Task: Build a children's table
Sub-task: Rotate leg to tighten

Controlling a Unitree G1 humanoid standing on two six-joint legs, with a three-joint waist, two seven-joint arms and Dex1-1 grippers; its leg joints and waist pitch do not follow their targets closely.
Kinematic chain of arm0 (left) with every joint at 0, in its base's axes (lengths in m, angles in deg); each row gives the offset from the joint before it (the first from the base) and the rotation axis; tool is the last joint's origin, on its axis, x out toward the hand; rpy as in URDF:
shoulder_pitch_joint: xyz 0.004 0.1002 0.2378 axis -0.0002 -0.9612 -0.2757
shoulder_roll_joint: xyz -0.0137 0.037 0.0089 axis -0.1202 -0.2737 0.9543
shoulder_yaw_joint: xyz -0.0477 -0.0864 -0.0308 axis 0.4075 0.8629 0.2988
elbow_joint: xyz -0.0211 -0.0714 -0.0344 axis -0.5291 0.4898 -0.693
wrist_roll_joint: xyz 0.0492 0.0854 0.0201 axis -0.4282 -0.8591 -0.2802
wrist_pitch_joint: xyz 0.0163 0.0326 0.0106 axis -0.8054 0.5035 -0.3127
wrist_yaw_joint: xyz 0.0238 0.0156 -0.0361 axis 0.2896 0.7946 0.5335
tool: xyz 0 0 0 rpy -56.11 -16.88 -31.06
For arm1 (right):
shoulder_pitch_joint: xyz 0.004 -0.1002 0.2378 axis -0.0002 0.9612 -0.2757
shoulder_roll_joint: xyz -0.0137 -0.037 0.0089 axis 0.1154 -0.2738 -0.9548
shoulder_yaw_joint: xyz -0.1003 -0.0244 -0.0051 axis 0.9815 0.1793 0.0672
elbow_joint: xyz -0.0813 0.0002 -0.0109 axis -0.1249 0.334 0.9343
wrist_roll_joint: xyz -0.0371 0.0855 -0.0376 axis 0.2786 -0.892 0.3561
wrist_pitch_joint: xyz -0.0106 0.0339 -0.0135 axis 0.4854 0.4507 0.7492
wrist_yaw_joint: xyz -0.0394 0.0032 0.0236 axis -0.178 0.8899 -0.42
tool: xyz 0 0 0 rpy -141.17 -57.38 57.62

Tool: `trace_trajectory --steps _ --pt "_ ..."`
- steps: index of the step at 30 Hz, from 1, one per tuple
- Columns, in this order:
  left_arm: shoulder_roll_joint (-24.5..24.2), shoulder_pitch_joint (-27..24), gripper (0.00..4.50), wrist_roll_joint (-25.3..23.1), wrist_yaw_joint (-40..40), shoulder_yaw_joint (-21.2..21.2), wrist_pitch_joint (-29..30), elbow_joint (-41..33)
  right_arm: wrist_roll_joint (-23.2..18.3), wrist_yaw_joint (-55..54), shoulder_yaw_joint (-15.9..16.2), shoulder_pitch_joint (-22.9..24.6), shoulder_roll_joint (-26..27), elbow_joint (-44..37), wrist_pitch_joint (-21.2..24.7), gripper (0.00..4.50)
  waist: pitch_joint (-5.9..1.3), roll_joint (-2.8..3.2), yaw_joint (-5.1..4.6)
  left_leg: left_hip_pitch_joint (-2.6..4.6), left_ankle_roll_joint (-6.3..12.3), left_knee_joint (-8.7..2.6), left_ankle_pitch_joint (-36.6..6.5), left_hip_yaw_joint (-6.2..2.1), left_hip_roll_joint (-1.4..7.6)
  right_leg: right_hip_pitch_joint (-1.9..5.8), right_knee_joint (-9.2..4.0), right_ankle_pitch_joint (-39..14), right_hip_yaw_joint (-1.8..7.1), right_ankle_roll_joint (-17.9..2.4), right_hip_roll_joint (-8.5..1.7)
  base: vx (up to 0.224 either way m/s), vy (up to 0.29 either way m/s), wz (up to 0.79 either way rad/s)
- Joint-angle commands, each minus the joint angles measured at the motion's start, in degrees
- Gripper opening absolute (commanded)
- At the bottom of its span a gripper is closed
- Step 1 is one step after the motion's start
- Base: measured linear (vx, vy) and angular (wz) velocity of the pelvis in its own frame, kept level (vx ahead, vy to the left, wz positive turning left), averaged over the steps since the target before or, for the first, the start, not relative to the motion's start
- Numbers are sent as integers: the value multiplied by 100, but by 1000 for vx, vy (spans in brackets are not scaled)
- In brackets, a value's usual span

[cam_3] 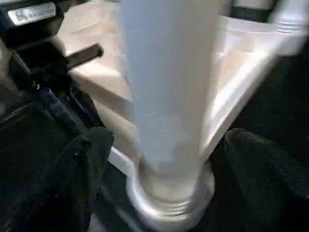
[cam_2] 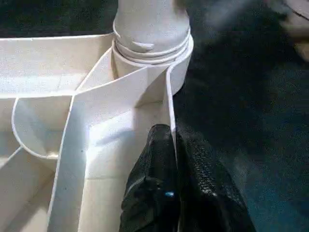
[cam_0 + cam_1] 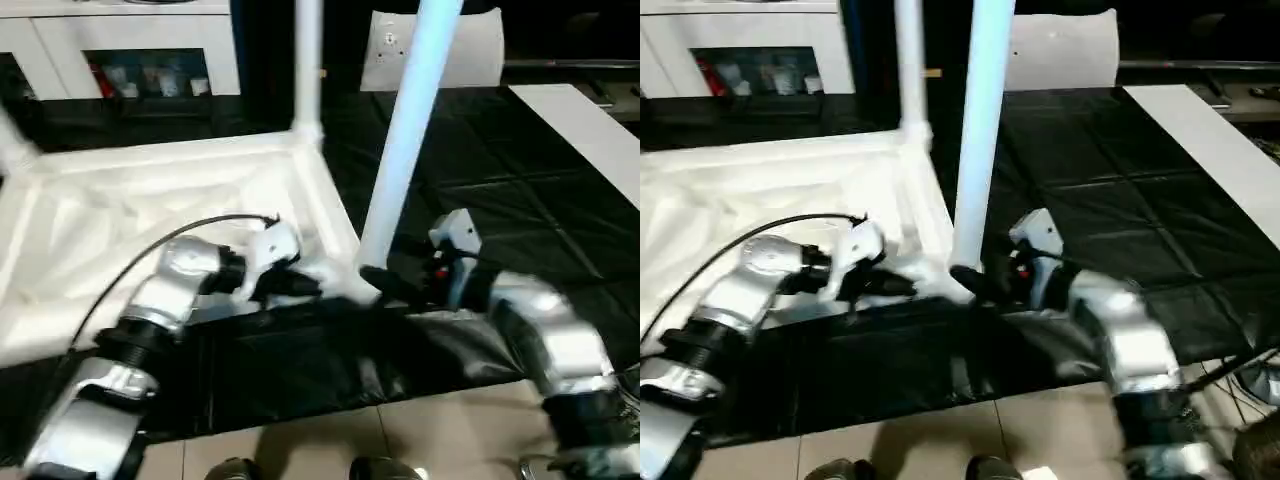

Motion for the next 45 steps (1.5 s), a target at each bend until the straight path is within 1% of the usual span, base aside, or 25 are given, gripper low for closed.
trace_trajectory --steps 1,2,3,5,6,8,11,12,13,14,15,16,17,19,21,23,28,33,34,38,41,42,43,44,45 --pt "-25 35 0 81 -594 -234 -251 -26 -104 359 70 -128 -94 91 -96 446 -439 -22 25 195 377 -358 -1096 -131 354 251 -315 -1213 244 -1550 -340 0 0 0" --pt "-52 47 0 94 -708 -250 -292 -3 -106 445 89 -158 -132 130 -118 448 -430 -9 65 215 298 -370 -1222 -135 360 232 -333 -1395 241 -1517 -349 0 0 0" --pt "-81 62 0 93 -806 -272 -315 18 -84 513 121 -190 -171 172 -152 448 -426 -12 70 207 249 -379 -1268 -136 359 235 -326 -1466 233 -1497 -339 0 0 0" --pt "-146 111 0 69 -987 -336 -438 92 14 690 248 -257 -266 247 -305 448 -417 -14 88 220 95 -403 -1461 -139 372 219 -332 -1668 232 -1400 -341 0 0 0" --pt "-170 137 0 58 -1056 -364 -478 124 33 800 312 -281 -307 260 -333 448 -417 -14 88 220 95 -403 -1461 -139 372 219 -332 -1668 232 -1400 -341 0 0 0" --pt "-200 202 0 49 -1197 -413 -587 208 -5 1103 439 -337 -393 299 -359 448 -414 -25 116 220 28 -406 -1592 -135 371 213 -348 -1877 245 -1310 -362 0 0 0" --pt "-232 315 0 52 -1405 -486 -755 354 -82 1517 575 -447 -481 449 -453 448 -408 -44 149 212 5 -405 -1659 -134 371 209 -365 -2041 246 -1256 -372 0 0 0" --pt "-232 317 0 51 -1407 -487 -757 356 -83 1523 577 -449 -482 451 -452 432 -408 -44 149 212 5 -405 -1659 -134 371 209 -365 -2041 246 -1256 -372 0 0 0" --pt "-237 367 0 36 -1463 -507 -819 416 -109 1701 645 -498 -519 512 -427 422 -413 -46 187 232 2 -394 -1642 -124 374 190 -366 -2034 249 -1262 -375 0 0 0" --pt "-233 393 0 35 -1488 -508 -847 450 -109 1785 680 -525 -532 554 -457 422 -414 -46 200 223 2 -399 -1616 -128 380 201 -361 -2007 250 -1263 -379 0 0 0" --pt "-228 423 0 39 -1527 -512 -865 477 -119 1906 730 -559 -554 603 -469 405 -410 -44 215 226 5 -400 -1589 -124 382 194 -356 -1956 245 -1274 -371 0 0 0" --pt "-227 430 0 41 -1538 -513 -866 482 -127 1943 745 -569 -561 617 -463 395 -418 -52 229 216 19 -399 -1526 -123 385 207 -337 -1841 245 -1298 -369 0 0 0" --pt "-226 438 0 44 -1548 -516 -877 495 -141 1980 768 -581 -574 636 -465 395 -416 -48 237 210 31 -401 -1475 -123 383 209 -328 -1758 243 -1328 -369 0 0 0" --pt "-222 461 0 44 -1568 -522 -924 545 -157 2063 812 -610 -596 688 -472 370 -414 -59 241 208 51 -394 -1448 -115 381 207 -323 -1688 243 -1363 -368 0 0 0" --pt "-221 475 0 48 -1582 -527 -955 578 -165 2115 830 -625 -603 722 -481 357 -418 -53 255 202 69 -392 -1390 -116 380 218 -308 -1630 241 -1380 -369 0 0 0" --pt "-224 485 0 54 -1591 -537 -989 610 -183 2220 863 -632 -611 750 -451 338 -414 -64 260 198 98 -386 -1370 -114 375 222 -308 -1634 239 -1388 -371 0 0 0" --pt "-219 491 0 49 -1606 -535 -1025 657 -206 2303 903 -640 -587 792 -434 294 -394 -59 277 208 37 -404 -1510 -126 388 204 -338 -1917 238 -1310 -377 0 0 0" --pt "-213 501 0 43 -1608 -530 -1040 690 -211 2349 919 -662 -568 818 -412 256 -392 -65 278 210 18 -405 -1551 -126 387 199 -345 -1963 241 -1291 -377 0 0 0" --pt "-210 517 0 39 -1605 -528 -1061 730 -212 2366 928 -675 -560 830 -404 233 -390 -60 279 209 17 -408 -1553 -127 387 198 -345 -1967 240 -1291 -377 0 0 0" --pt "-203 531 0 30 -1583 -528 -1074 763 -226 2398 936 -672 -547 826 -374 211 -386 -79 282 211 12 -409 -1568 -128 385 194 -349 -2016 239 -1275 -379 0 0 0" --pt "-172 524 0 36 -1429 -476 -981 759 -282 2322 924 -606 -494 741 -263 198 -381 -73 280 211 -2 -415 -1587 -133 391 189 -359 -2096 242 -1247 -383 0 0 0" --pt "-140 521 0 27 -1300 -446 -909 751 -330 2252 890 -569 -452 693 -185 198 -376 -84 274 211 1 -415 -1584 -127 389 185 -360 -2088 244 -1248 -377 0 0 0" --pt "-84 518 0 2 -1072 -405 -763 730 -395 2076 823 -506 -361 603 -59 196 -370 -67 277 216 -3 -417 -1606 -132 388 179 -365 -2133 244 -1237 -381 0 0 0" --pt "-43 517 0 -20 -904 -377 -638 717 -415 1919 776 -465 -286 549 18 195 -367 -70 269 216 -16 -422 -1605 -126 391 175 -366 -2130 251 -1234 -374 0 0 0" --pt "115 517 0 -3 -450 -250 -347 688 -287 1332 717 -376 -50 493 111 195 -360 -69 275 230 -44 -422 -1673 -136 390 162 -380 -2228 249 -1217 -379 0 0 0"
